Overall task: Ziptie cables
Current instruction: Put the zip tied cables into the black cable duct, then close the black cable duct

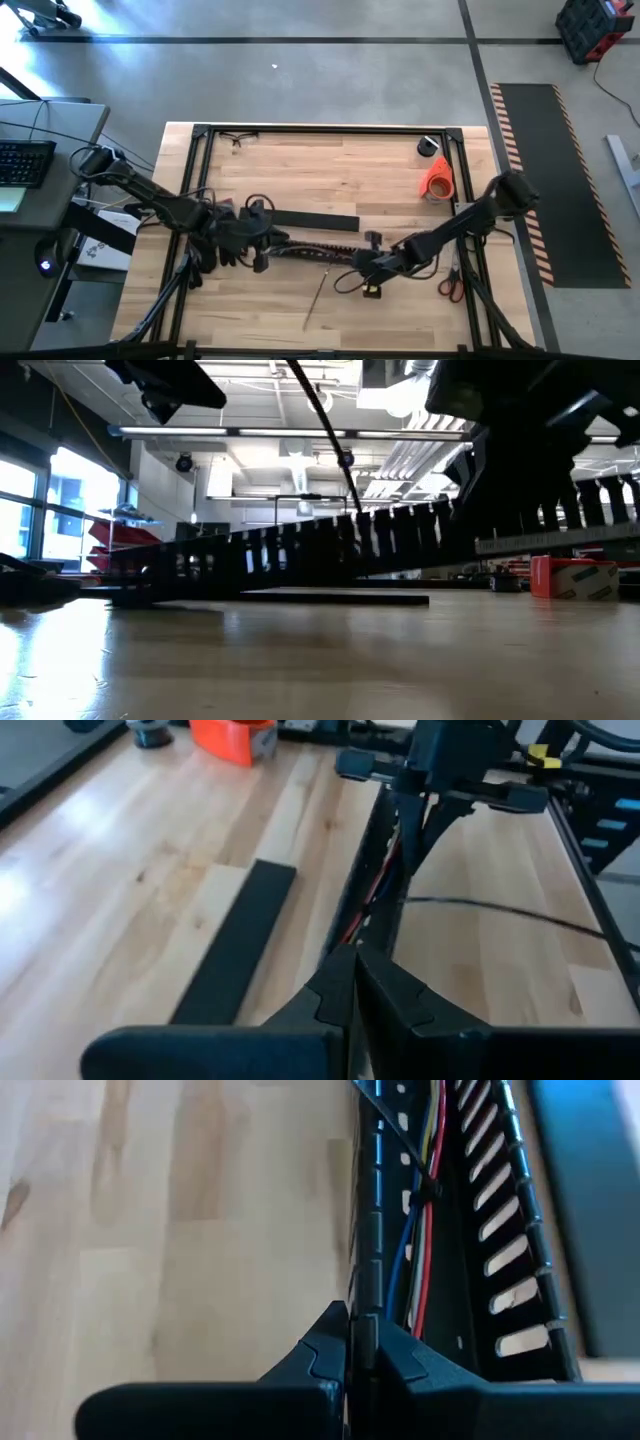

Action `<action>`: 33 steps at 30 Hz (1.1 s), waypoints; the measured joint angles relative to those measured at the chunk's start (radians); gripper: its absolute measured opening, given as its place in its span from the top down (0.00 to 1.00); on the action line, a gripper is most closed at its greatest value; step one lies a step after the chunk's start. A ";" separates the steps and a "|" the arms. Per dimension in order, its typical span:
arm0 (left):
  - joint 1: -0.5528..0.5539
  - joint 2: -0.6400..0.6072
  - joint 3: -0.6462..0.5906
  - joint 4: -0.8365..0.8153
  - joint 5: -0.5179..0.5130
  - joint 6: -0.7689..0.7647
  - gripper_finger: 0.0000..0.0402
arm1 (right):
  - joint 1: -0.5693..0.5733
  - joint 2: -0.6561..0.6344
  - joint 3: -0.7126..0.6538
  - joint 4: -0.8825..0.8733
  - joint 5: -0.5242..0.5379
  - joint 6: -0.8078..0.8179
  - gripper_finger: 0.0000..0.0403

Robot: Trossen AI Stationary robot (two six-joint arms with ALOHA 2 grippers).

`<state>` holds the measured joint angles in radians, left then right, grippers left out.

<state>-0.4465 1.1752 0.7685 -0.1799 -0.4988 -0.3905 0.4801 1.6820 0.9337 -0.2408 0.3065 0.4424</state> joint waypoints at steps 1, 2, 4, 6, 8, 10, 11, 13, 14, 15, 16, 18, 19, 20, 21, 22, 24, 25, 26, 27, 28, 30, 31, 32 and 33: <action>-0.013 0.011 0.000 0.000 -0.010 -0.016 1.00 | 0.001 0.021 0.000 0.028 -0.003 -0.006 1.00; -0.026 0.023 0.000 0.000 -0.015 -0.030 1.00 | 0.001 0.040 0.000 0.054 -0.012 -0.014 1.00; -0.051 0.049 0.000 0.001 -0.018 -0.058 1.00 | -0.001 0.078 0.000 0.099 -0.035 -0.036 1.00; -0.079 0.073 0.000 0.007 -0.042 -0.093 1.00 | -0.007 0.115 0.000 0.144 -0.070 -0.062 1.00; -0.107 0.091 0.000 0.008 -0.099 -0.135 1.00 | -0.018 0.146 0.000 0.177 -0.109 -0.088 1.00; -0.134 0.102 -0.001 0.005 -0.159 -0.173 1.00 | -0.029 0.171 0.001 0.189 -0.129 -0.108 1.00; -0.145 0.105 -0.002 -0.003 -0.186 -0.192 1.00 | -0.036 0.177 0.002 0.189 -0.133 -0.117 1.00; -0.163 0.107 -0.002 -0.036 -0.230 -0.236 1.00 | -0.049 0.181 0.002 0.180 -0.135 -0.150 0.99; -0.171 0.107 -0.002 -0.059 -0.243 -0.261 1.00 | -0.055 0.173 0.002 0.175 -0.144 -0.170 0.98; -0.176 0.107 -0.002 -0.085 -0.246 -0.286 1.00 | -0.062 0.161 0.002 0.164 -0.154 -0.189 0.96; -0.179 0.107 -0.002 -0.113 -0.247 -0.313 1.00 | -0.070 0.146 0.003 0.155 -0.167 -0.207 0.93; -0.181 0.106 -0.003 -0.167 -0.245 -0.354 1.00 | -0.093 0.103 0.020 0.124 -0.189 -0.239 0.86; -0.185 0.106 -0.003 -0.190 -0.247 -0.371 1.00 | -0.105 0.079 0.032 0.109 -0.202 -0.255 0.82; -0.189 0.106 -0.003 -0.212 -0.253 -0.388 1.00 | -0.116 0.056 0.044 0.096 -0.215 -0.277 0.78; -0.192 0.105 -0.003 -0.235 -0.262 -0.401 1.00 | -0.128 0.035 0.055 0.080 -0.230 -0.301 0.74; -0.196 0.105 -0.003 -0.254 -0.276 -0.415 1.00 | -0.138 0.016 0.063 0.064 -0.235 -0.327 0.69; -0.201 0.103 -0.003 -0.309 -0.317 -0.445 1.00 | -0.166 -0.015 0.071 0.076 -0.235 -0.385 0.60; -0.204 0.102 -0.003 -0.347 -0.329 -0.468 1.00 | -0.183 -0.024 0.073 0.108 -0.235 -0.413 0.56; -0.204 0.102 -0.003 -0.390 -0.332 -0.495 1.00 | -0.204 -0.027 0.073 0.151 -0.234 -0.438 0.51; -0.204 0.102 -0.004 -0.442 -0.331 -0.535 1.00 | -0.230 -0.024 0.069 0.199 -0.239 -0.456 0.47; -0.204 0.100 -0.014 -0.471 -0.333 -0.578 1.00 | -0.261 -0.007 0.061 0.252 -0.254 -0.471 0.44; -0.208 0.072 -0.061 -0.464 -0.330 -0.636 1.00 | -0.322 0.048 0.051 0.344 -0.298 -0.478 0.38; -0.212 0.049 -0.096 -0.442 -0.322 -0.654 1.00 | -0.349 0.085 0.051 0.393 -0.323 -0.477 0.35; -0.216 0.023 -0.132 -0.400 -0.311 -0.668 1.00 | -0.372 0.120 0.053 0.443 -0.344 -0.478 0.33; -0.221 -0.005 -0.172 -0.343 -0.294 -0.679 1.00 | -0.389 0.159 0.060 0.487 -0.362 -0.485 0.32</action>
<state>-0.6678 1.1699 0.5968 -0.5227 -0.7924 -1.0696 0.0910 1.8410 0.9939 0.2462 -0.0555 -0.0428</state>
